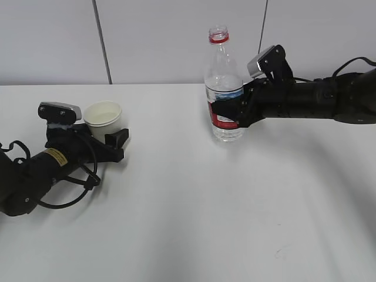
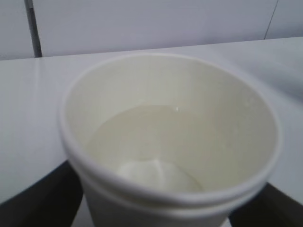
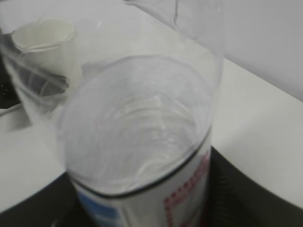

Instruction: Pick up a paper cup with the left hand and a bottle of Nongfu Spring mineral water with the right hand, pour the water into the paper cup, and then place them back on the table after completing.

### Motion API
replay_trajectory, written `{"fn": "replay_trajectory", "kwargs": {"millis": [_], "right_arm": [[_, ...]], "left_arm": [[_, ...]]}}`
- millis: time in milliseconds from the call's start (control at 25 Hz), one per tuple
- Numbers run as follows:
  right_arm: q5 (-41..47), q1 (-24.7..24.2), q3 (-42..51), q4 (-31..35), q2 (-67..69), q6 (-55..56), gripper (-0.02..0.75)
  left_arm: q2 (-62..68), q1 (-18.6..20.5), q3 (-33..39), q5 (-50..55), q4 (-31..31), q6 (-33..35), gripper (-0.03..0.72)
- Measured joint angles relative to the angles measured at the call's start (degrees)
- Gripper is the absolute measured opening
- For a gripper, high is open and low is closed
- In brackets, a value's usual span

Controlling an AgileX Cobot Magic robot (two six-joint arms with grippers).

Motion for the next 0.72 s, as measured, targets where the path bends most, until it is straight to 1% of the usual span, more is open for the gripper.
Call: {"fn": "replay_trajectory", "kwargs": {"millis": [120, 320, 520, 720], "right_arm": [[-0.1, 0.0, 0.0, 0.37, 0.0, -0.24, 0.409], [-0.1, 0.0, 0.0, 0.84, 0.0, -0.5, 0.409], [-0.1, 0.0, 0.0, 0.89, 0.0, -0.5, 0.409], [-0.1, 0.0, 0.0, 1.4, 0.02, -0.52, 0.41]], "left_arm": [[0.0, 0.0, 0.0, 0.0, -0.18, 0.0, 0.547], [-0.3, 0.0, 0.37, 0.0, -0.31, 0.0, 0.589], [-2.83, 0.0, 3.0, -0.06, -1.72, 0.0, 0.594], [-4.55, 0.0, 6.33, -0.01, -1.72, 0.0, 0.594]]}}
